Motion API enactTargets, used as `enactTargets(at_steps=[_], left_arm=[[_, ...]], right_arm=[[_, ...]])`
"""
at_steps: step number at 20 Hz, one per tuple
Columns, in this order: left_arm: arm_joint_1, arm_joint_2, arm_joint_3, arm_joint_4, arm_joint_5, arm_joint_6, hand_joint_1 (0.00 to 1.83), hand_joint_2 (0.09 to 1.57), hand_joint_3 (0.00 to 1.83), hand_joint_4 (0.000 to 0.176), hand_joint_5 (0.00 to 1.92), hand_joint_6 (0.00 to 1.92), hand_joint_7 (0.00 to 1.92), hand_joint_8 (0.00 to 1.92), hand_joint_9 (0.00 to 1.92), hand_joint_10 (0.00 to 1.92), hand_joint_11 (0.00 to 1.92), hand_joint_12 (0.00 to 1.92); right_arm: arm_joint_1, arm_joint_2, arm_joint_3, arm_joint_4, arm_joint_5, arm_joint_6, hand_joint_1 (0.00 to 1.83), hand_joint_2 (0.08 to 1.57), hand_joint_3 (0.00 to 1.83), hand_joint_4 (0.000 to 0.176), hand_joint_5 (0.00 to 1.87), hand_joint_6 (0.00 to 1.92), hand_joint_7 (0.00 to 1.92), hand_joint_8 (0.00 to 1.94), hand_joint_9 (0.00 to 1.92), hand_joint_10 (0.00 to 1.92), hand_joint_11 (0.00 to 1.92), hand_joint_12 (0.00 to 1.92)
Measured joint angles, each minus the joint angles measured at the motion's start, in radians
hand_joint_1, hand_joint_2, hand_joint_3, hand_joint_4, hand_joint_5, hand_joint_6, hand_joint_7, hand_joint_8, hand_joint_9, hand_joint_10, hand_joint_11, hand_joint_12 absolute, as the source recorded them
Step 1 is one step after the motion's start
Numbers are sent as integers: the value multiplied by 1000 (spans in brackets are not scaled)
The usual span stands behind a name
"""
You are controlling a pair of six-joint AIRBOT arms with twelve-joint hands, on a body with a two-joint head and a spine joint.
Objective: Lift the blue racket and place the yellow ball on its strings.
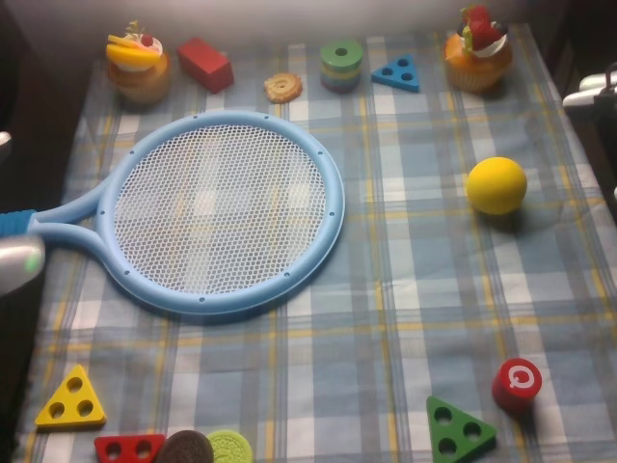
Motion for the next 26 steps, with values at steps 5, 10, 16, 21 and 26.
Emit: enactTargets(at_steps=[5, 10, 16, 21, 26], left_arm=[[-9, -27, 98, -107, 113, 15, 913, 1022, 0, 176, 162, 1, 227, 0, 233, 1, 0, 593], [-74, -58, 159, -176, 206, 137, 1070, 914, 0, 176, 104, 7, 167, 7, 59, 15, 0, 64], [-205, -154, 234, -283, 315, 464, 1076, 861, 0, 176, 36, 7, 54, 2, 0, 0, 0, 0], [-233, -164, 295, -342, 382, 509, 1031, 867, 0, 176, 43, 11, 78, 8, 33, 6, 0, 0], [-371, -245, 369, -410, 449, 749, 1015, 844, 0, 176, 32, 7, 176, 12, 61, 9, 0, 0]], right_arm=[[4, 0, 0, -11, 0, 0, 836, 1263, 0, 0, 596, 0, 605, 0, 555, 0, 352, 382], [11, 0, 0, -17, -1, 0, 839, 1269, 1, 0, 595, 0, 610, 1, 560, 0, 372, 367], [5, 0, 0, -19, 2, 0, 766, 1277, 3, 0, 593, 1, 633, 7, 588, 9, 407, 376], [3, -3, 0, -20, 0, 0, 717, 1297, 6, 0, 596, 0, 662, 6, 619, 9, 436, 369], [-16, -6, 1, -24, -6, 2, 751, 1301, 1, 0, 597, 0, 649, 0, 623, 2, 440, 360]])
